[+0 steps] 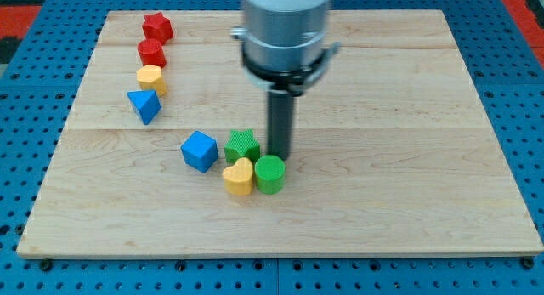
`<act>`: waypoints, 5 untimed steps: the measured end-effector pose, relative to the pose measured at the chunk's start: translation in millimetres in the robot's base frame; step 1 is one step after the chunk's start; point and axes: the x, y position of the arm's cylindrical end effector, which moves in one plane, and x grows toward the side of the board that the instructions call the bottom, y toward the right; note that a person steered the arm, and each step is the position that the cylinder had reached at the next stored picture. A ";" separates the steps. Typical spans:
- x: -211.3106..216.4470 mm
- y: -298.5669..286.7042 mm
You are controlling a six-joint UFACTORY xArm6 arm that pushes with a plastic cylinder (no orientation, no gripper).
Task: Push the green star and blue cube left a bit
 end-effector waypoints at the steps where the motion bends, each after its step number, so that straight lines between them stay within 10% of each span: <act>1: 0.0 -54.6; 5: -17.1 -117.0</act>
